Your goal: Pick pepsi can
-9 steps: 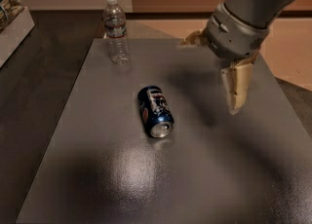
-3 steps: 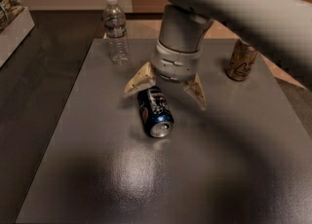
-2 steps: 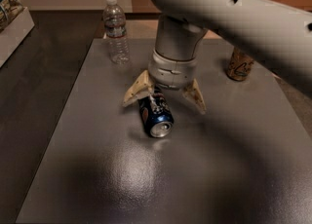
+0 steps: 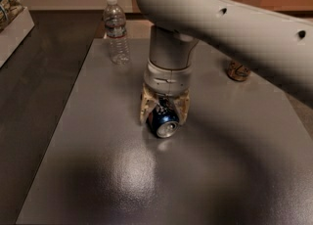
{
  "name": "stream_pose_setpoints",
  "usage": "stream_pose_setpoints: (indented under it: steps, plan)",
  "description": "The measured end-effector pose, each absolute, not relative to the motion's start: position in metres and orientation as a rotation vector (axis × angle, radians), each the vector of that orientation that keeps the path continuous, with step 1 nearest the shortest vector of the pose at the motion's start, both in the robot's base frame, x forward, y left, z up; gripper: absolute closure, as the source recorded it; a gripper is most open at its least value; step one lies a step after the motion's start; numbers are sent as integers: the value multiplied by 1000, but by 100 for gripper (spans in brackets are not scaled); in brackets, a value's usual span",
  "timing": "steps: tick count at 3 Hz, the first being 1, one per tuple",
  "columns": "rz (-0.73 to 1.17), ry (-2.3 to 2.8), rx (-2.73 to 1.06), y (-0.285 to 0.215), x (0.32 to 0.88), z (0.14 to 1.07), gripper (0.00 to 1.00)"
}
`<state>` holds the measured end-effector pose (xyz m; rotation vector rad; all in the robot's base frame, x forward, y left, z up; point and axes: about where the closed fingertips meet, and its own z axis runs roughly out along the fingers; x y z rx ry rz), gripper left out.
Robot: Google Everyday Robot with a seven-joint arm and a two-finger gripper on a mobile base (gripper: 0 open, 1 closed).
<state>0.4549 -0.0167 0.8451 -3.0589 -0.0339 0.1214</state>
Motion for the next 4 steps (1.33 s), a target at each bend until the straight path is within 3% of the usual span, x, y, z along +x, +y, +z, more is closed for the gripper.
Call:
stream_pose_setpoints:
  steps: [2, 3, 4]
  plan:
    - [102, 26, -3045, -9, 457, 860, 87]
    - [59, 117, -2994, -3, 466, 891, 100]
    - [0, 166, -2950, 4, 473, 927, 100]
